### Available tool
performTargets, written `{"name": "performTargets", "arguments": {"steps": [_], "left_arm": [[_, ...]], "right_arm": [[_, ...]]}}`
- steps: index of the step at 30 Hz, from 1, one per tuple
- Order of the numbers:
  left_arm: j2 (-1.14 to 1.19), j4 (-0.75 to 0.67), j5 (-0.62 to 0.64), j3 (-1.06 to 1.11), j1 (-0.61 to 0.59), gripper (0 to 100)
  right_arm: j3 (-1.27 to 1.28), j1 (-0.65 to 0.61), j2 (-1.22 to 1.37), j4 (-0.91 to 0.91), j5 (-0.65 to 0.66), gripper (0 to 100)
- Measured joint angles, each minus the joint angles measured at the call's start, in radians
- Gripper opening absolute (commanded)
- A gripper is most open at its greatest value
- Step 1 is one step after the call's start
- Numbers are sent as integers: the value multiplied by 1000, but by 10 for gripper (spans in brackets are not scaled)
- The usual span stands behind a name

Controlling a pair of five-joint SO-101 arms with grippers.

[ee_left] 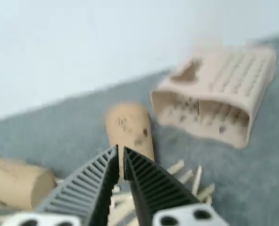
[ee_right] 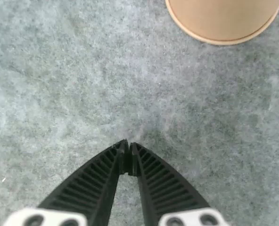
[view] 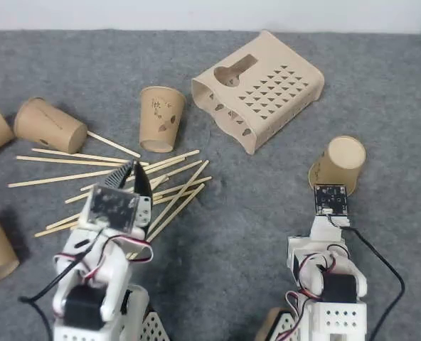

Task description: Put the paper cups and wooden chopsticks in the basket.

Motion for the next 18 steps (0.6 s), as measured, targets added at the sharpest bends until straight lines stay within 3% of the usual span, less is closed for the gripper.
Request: {"name": "performTargets", "arguments": {"steps": [9, 13, 18], "left_arm": [[551, 44, 169, -454, 21, 16], [783, 103, 196, -597, 109, 16], [904, 87, 196, -626, 281, 16]], "right_arm": [[0, 0, 0, 0, 0, 8], [0, 0, 0, 0, 0, 8], [0, 0, 0, 0, 0, 8]]}}
